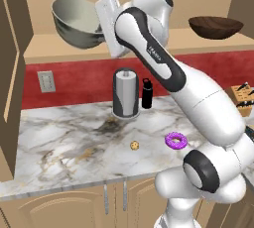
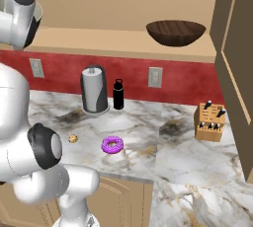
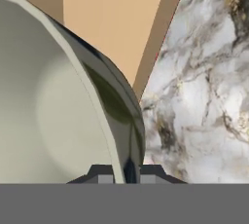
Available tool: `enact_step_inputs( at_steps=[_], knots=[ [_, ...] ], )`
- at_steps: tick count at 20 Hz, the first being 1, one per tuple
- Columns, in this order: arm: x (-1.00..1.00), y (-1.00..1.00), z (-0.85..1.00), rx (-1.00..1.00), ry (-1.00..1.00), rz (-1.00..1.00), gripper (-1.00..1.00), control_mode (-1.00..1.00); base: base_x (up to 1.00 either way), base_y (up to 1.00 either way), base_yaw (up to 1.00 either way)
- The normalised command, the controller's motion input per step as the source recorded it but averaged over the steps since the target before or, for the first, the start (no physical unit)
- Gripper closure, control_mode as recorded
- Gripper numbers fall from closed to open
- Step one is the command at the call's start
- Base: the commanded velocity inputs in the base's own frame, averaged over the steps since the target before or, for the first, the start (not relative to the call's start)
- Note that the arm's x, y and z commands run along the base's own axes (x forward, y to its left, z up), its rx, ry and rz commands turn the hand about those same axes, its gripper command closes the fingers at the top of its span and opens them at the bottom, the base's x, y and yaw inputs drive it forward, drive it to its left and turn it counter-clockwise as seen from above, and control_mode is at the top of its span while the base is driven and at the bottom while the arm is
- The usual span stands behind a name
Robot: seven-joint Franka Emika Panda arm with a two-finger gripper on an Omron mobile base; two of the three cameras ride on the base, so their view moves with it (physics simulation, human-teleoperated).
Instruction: Pick both bowls and place them on the counter. Then place the donut in one bowl and place the cookie dough ball in the other bowl.
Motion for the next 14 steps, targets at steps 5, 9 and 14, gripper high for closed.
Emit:
enact_step_inputs(
  at_steps=[5, 9, 14],
  knots=[
    [-0.72, -0.39, -0.06, 0.00, 0.00, 0.00, 1.00, -1.00, 0.00, 0.00, 0.00],
    [-0.64, -0.36, -0.16, 0.00, 0.06, -0.01, 1.00, -1.00, 0.00, 0.00, 0.00],
    [-0.52, -0.30, -0.23, -0.01, 0.21, -0.02, 1.00, -1.00, 0.00, 0.00, 0.00]
  ],
)
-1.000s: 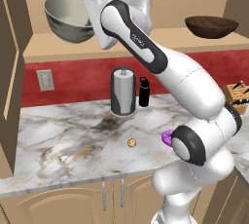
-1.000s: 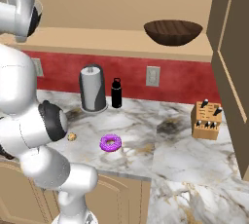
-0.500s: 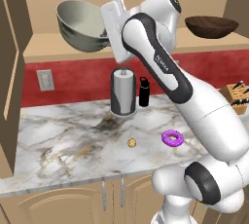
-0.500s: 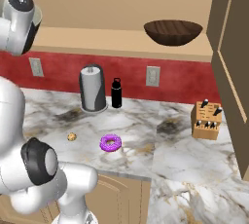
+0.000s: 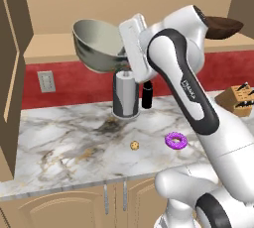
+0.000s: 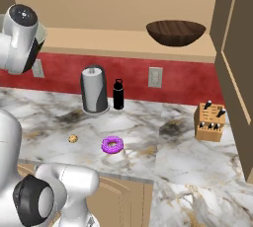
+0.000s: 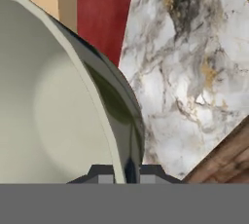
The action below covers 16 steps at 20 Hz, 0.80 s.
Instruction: Pick both bowls and place them on the counter. Then place the donut in one bowl and place the cookie dough ball in the other bowl.
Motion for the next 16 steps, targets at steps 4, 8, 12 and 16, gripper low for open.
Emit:
enact_step_inputs(
  at_steps=[4, 8, 12, 16],
  knots=[
    [-0.48, -0.30, -0.27, 0.00, 0.21, -0.01, 1.00, -1.00, 0.00, 0.00, 0.00],
    [-0.39, -0.24, -0.34, -0.08, 0.24, -0.04, 1.00, -1.00, 0.00, 0.00, 0.00],
    [-0.26, -0.15, -0.47, -0.11, 0.29, -0.02, 1.00, -1.00, 0.00, 0.00, 0.00],
    [-0.07, -0.05, -0.58, -0.10, 0.23, 0.00, 1.00, -1.00, 0.00, 0.00, 0.00]
  ],
)
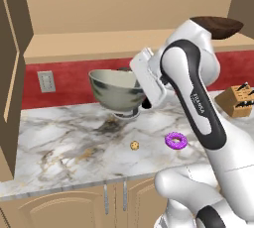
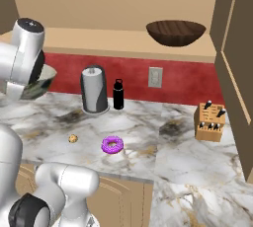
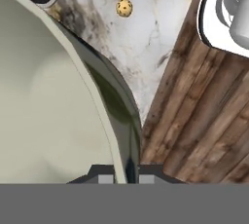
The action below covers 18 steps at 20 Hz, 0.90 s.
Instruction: Pick both bowls and place them on the counter. Then place the donut in one bowl and place the cookie dough ball in the other bowl.
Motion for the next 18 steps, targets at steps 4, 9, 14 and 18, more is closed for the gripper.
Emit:
enact_step_inputs(
  at_steps=[4, 9, 14, 18],
  knots=[
    [0.08, -0.03, -0.69, -0.06, 0.11, -0.01, 1.00, -1.00, 0.00, 0.00, 0.00],
    [0.19, 0.09, -0.72, -0.01, 0.00, -0.03, 1.00, -1.00, 0.00, 0.00, 0.00],
    [0.37, 0.07, -0.68, -0.08, 0.00, -0.08, 1.00, -1.00, 0.00, 0.00, 0.00],
    [0.28, 0.00, -0.65, -0.12, 0.00, -0.05, 1.00, -1.00, 0.00, 0.00, 0.00]
  ],
)
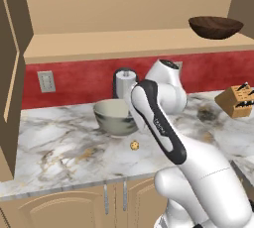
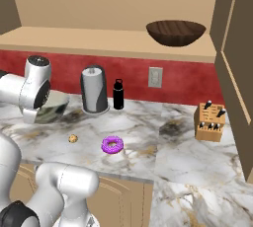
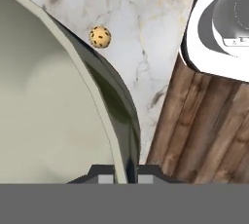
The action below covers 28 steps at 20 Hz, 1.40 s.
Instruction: Pick both bowls and place them on the counter. Then place the donut in one bowl and place the cookie dough ball in the other bowl.
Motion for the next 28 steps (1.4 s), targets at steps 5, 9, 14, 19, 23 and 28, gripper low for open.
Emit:
enact_step_inputs(
  at_steps=[5, 9, 14, 19, 23, 28],
  knots=[
    [0.25, 0.04, -0.59, -0.06, 0.00, 0.00, 1.00, -1.00, 0.00, 0.00, 0.00],
    [0.22, 0.06, -0.47, -0.02, -0.07, 0.00, 1.00, -1.00, 0.00, 0.00, 0.00],
    [0.23, 0.00, -0.34, -0.02, -0.14, 0.00, 1.00, -1.00, 0.00, 0.00, 0.00],
    [0.25, 0.00, -0.22, 0.00, -0.14, 0.00, 1.00, -1.00, 0.00, 0.00, 0.00],
    [0.18, 0.00, -0.22, 0.00, -0.16, 0.00, 1.00, -1.00, 0.00, 0.00, 0.00],
    [0.19, 0.03, -0.15, 0.00, -0.01, 0.00, 1.00, -1.00, 0.00, 0.00, 0.00]
  ],
)
